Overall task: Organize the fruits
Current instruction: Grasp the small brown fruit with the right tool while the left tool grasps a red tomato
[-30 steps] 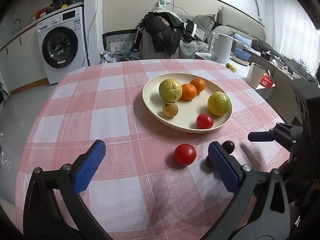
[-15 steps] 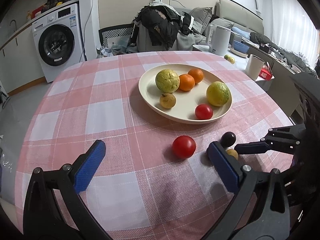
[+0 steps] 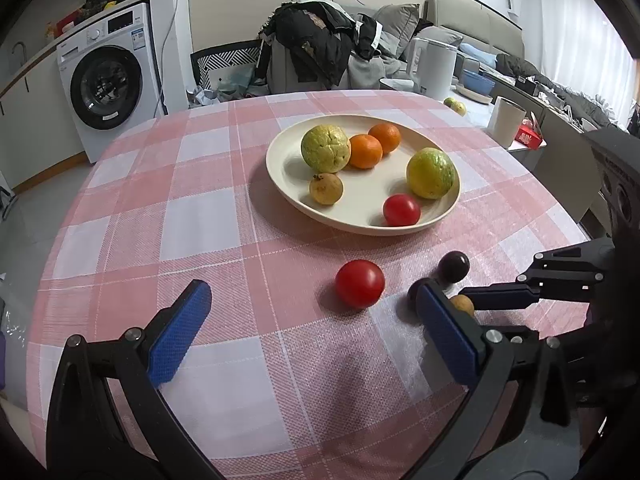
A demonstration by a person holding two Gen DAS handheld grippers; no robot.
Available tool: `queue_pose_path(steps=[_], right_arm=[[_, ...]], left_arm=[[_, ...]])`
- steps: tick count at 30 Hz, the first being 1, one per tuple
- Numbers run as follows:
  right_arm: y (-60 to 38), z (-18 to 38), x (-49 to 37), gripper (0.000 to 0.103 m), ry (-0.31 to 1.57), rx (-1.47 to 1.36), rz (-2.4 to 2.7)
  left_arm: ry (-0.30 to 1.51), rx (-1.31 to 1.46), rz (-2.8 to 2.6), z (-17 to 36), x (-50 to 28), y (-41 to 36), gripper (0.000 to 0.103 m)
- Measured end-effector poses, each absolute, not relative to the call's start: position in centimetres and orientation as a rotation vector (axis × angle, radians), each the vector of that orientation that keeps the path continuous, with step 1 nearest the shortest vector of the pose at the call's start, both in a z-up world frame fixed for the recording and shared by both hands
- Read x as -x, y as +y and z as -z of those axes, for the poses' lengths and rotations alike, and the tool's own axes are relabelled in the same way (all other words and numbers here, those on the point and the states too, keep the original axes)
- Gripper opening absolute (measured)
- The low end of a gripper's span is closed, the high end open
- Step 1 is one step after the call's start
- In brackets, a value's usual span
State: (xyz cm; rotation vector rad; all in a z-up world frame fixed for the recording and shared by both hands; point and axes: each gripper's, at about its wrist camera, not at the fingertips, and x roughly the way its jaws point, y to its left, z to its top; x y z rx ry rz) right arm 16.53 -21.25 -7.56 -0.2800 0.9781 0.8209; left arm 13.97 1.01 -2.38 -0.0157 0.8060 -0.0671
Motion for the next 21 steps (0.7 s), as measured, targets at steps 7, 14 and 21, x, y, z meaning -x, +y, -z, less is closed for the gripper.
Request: queue_pose_path(steps=[7, 14, 21], right_arm=[[-21.9, 6.4, -16.4, 0.028, 0.945, 0.282, -0.825], [-24.1, 4.3, -17.4, 0.028, 0.876, 0.207, -0.770], [-25.4, 3.8, -18.5, 0.028, 0.865, 0.154, -0.731]], left_arm=[[0.825, 0.023, 0.071, 2.8, -14.3, 1.1, 0.102], [0.873, 0.032, 0.056, 4.1, -15.0, 1.1, 0.102], [0.906, 0.059, 0.067, 5.1, -16.1, 1.2, 0.094]])
